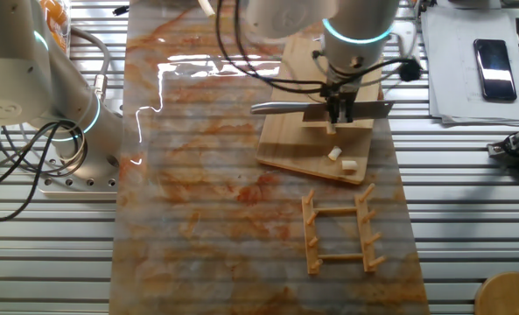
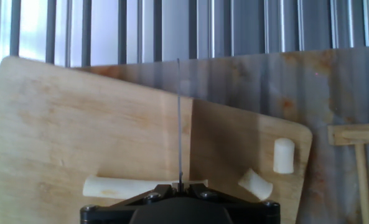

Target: Chop the scallions

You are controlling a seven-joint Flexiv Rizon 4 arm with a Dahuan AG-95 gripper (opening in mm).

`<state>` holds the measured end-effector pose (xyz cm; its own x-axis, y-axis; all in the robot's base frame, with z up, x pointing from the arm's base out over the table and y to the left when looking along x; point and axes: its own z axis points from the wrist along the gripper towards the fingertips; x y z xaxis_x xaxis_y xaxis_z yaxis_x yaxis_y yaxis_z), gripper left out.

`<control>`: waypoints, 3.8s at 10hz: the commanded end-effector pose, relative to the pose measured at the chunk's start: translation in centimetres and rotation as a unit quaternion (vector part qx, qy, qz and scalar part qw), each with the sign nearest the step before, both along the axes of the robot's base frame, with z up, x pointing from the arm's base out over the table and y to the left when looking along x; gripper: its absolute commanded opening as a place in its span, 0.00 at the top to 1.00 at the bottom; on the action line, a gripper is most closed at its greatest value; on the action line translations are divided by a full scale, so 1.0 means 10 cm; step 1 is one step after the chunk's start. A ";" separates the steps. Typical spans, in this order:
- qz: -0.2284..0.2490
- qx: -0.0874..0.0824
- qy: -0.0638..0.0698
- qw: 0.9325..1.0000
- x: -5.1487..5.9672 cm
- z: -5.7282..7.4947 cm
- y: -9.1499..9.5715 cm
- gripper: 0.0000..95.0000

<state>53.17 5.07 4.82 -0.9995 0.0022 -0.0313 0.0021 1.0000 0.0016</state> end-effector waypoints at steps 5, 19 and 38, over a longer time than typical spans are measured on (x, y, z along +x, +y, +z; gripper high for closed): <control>0.015 0.002 -0.011 1.000 -0.13 -0.21 0.06 1.00; 0.011 0.015 0.009 1.000 -0.01 -0.45 0.02 1.00; 0.022 0.016 0.018 0.999 -0.35 0.08 0.02 1.00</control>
<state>49.86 5.35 4.93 -0.9992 -0.0411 0.0031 -0.0409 0.9986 0.0349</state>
